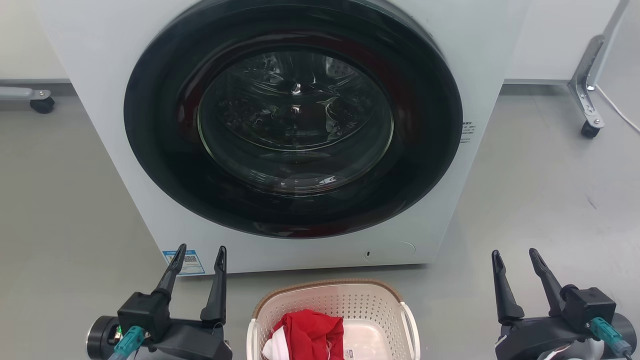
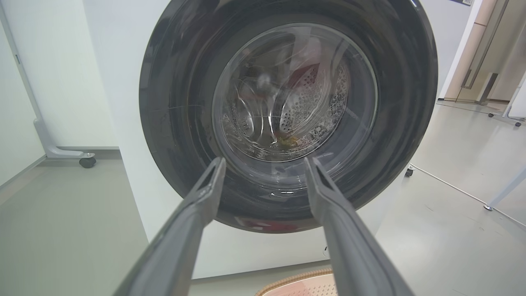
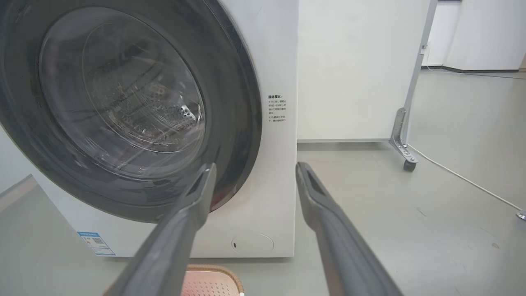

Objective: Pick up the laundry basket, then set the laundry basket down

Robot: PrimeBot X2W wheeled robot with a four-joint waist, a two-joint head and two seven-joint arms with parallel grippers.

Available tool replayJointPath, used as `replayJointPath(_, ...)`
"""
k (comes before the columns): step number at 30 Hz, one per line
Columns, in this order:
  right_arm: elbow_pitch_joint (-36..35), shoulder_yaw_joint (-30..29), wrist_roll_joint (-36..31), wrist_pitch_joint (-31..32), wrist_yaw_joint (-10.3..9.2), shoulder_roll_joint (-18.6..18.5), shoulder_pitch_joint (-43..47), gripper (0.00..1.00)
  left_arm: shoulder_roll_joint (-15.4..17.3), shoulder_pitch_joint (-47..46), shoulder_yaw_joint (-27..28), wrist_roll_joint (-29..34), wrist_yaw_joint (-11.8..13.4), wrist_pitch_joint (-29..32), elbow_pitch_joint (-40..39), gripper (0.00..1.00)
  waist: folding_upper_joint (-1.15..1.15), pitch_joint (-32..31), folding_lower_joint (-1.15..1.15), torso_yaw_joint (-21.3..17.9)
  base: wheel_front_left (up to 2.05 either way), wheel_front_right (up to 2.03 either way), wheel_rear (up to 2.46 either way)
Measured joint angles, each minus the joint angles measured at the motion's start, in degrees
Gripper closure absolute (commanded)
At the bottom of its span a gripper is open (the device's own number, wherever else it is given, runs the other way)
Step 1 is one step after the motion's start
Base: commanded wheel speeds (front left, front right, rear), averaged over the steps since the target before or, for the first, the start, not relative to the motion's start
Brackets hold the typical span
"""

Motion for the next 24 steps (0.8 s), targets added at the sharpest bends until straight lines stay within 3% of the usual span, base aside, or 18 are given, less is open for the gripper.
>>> replayJointPath(24,1.0,-1.0,-0.2,0.0,0.03,0.1,0.0,0.00,-0.9,1.4,1.1,-0.2,1.0,1.2,0.7,0.00,0.00,0.1,0.00,0.3,0.00,0.00,0.00)
